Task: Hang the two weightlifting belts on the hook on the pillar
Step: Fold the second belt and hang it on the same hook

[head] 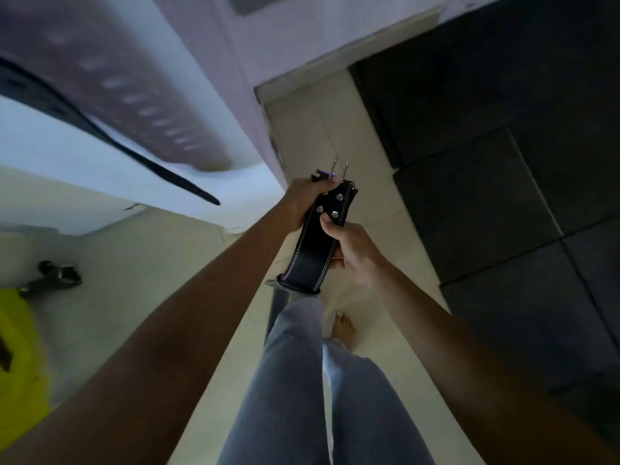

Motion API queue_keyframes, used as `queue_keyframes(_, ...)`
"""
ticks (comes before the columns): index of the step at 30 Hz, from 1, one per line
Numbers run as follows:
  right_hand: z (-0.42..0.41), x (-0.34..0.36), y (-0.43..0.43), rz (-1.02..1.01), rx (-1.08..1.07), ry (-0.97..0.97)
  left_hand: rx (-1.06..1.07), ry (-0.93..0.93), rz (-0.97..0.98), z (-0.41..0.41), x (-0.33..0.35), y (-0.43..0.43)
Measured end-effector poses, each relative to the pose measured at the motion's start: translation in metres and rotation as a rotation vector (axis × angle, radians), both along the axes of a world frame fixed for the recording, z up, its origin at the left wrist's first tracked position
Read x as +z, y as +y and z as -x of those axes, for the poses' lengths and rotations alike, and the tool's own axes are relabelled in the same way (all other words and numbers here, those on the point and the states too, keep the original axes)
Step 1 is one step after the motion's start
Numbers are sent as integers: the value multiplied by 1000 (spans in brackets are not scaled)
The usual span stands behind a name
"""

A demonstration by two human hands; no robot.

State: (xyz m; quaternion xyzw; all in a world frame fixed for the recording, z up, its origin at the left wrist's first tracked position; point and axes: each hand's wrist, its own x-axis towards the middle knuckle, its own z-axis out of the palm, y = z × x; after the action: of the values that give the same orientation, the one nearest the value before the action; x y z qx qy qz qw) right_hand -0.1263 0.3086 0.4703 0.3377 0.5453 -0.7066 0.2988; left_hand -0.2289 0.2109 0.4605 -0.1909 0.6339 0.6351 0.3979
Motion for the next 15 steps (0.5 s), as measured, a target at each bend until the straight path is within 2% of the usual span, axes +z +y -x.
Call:
queue_keyframes(4,-33,108,-8,-196,105,144,104,227,-23,-53,116,-38)
queue_keyframes(10,-44,237,-48,-209,207,494,188,665,175,-114,246,-91)
queue_keyframes(15,-39,303,-95,-184,311,772,440,827,127,-142,325,-142)
